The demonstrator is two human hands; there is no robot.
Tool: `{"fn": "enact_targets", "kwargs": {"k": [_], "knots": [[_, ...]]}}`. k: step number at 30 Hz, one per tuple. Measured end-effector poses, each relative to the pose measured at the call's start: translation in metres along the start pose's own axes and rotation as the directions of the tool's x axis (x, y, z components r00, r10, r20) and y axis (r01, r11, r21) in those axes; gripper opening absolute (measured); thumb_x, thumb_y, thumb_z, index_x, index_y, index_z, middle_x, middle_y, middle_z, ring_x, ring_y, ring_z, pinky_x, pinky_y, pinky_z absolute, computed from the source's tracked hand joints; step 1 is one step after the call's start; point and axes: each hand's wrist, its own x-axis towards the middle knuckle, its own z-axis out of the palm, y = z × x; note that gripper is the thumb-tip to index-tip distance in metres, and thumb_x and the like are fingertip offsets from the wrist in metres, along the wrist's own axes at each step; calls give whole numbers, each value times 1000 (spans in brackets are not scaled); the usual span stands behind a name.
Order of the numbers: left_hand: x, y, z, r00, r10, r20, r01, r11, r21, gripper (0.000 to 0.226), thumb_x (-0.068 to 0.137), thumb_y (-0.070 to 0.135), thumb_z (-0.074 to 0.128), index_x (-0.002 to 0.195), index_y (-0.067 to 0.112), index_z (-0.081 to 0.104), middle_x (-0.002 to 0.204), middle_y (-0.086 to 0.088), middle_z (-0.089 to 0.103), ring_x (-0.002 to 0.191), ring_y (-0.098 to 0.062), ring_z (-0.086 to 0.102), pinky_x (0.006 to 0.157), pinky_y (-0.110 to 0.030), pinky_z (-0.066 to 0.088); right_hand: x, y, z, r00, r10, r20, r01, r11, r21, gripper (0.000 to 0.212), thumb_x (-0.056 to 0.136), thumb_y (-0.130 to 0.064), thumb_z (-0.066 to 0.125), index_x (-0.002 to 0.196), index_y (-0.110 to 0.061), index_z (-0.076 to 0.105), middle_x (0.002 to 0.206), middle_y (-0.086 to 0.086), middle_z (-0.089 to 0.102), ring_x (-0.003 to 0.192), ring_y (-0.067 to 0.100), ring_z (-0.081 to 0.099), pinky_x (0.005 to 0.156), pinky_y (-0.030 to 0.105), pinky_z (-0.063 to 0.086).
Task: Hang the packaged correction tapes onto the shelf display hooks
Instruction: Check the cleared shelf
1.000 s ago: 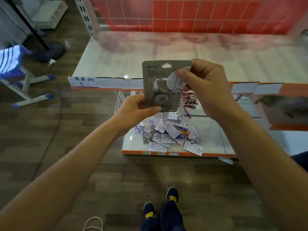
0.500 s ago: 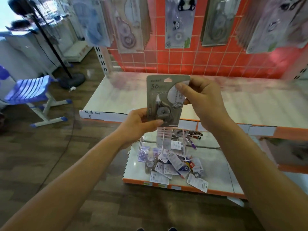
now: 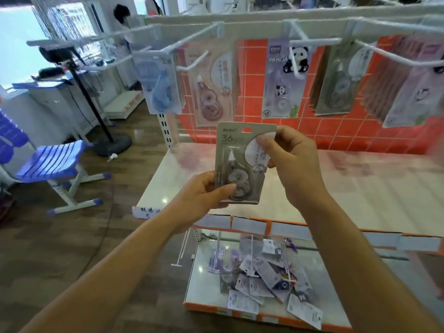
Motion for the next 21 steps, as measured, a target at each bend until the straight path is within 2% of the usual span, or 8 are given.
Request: {"fn": "enact_targets", "kwargs": {"k": [8, 11, 13, 21], "knots": [[19, 5, -25, 996, 14, 83, -11, 999, -37, 14, 93, 14, 55, 103, 20, 63, 91, 7, 75, 90, -11, 70, 84, -30, 58, 15, 2, 23, 996, -20, -87, 24, 999, 45, 17, 91, 1, 55, 87, -13, 64, 64, -20, 67, 58, -7, 59, 52, 7, 42], [27, 5, -20, 992, 17, 125, -17, 1000, -1, 16, 94, 15, 55, 107, 16, 63, 99, 2, 74, 95, -15, 70, 84, -31, 57, 14, 4, 16, 990, -32, -140, 37, 999, 32, 17, 91, -2, 57, 85, -15, 65, 67, -18, 68, 61, -5, 60, 53, 8, 43], [33, 6, -9, 990, 17, 141, -20, 1000, 17, 17, 94, 16, 56, 109, 15, 63, 104, -2, 74, 98, -17, 69, 85, -32, 57, 13, 5, 3, 985, -38, -166, 41, 999, 13, 17, 91, -3, 58, 85, -17, 66, 68, -17, 68, 61, -4, 60, 53, 8, 43], [57, 30, 69, 982, 89, 168, -92, 996, 10, 16, 93, 15, 56, 105, 22, 63, 98, 5, 75, 97, -16, 69, 86, -33, 57, 19, -14, -74, 970, -69, -234, 72, 997, 3, 14, 92, -8, 57, 81, -13, 64, 61, -15, 65, 56, -3, 56, 51, 10, 41]]}}
